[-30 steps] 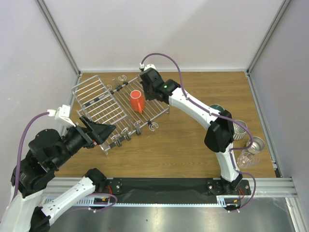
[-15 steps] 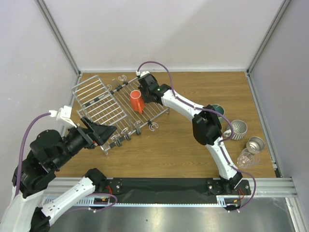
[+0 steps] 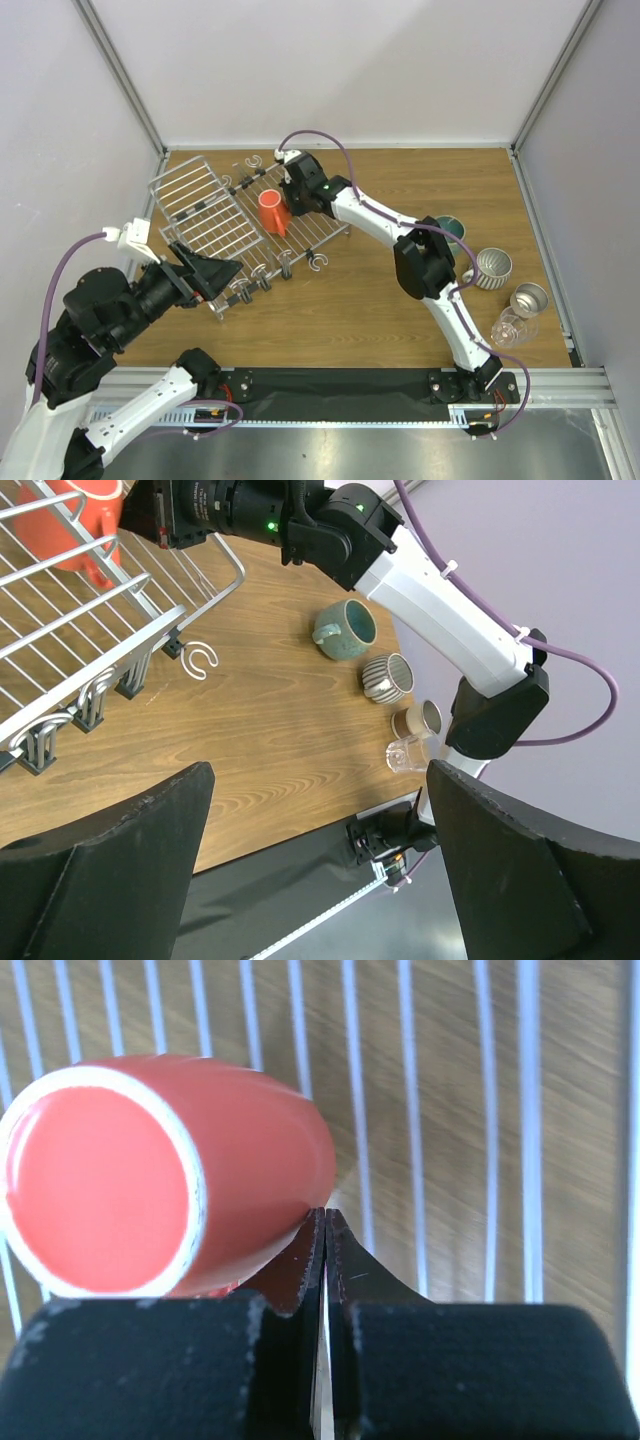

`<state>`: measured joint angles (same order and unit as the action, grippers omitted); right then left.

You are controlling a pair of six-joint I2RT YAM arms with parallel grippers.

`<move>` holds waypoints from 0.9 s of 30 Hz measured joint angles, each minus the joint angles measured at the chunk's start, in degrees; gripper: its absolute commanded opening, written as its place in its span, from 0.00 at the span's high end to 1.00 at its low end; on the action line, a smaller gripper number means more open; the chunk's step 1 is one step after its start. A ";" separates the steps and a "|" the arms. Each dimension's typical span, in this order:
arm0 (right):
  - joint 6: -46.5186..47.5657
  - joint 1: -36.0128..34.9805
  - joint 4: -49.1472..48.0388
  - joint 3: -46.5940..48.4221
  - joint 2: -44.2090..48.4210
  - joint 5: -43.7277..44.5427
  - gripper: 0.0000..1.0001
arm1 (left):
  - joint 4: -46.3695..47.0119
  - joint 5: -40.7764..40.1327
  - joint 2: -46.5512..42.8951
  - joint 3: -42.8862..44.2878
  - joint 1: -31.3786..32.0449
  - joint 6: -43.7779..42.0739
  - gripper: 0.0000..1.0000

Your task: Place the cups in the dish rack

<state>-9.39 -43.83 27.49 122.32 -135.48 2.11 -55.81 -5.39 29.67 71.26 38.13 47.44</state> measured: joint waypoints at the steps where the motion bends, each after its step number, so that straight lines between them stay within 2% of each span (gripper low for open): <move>1: -0.09 -0.15 -0.07 0.07 -0.07 -0.63 1.00 | 0.02 0.02 0.04 0.00 0.00 0.00 0.06; 27: -4.13 -5.16 -1.11 4.24 -3.82 -10.21 1.00 | 1.53 0.24 1.84 -1.22 0.00 0.09 0.06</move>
<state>-13.52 -48.99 26.37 126.56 -139.31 -8.10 -54.28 -5.15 31.51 70.04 38.13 47.53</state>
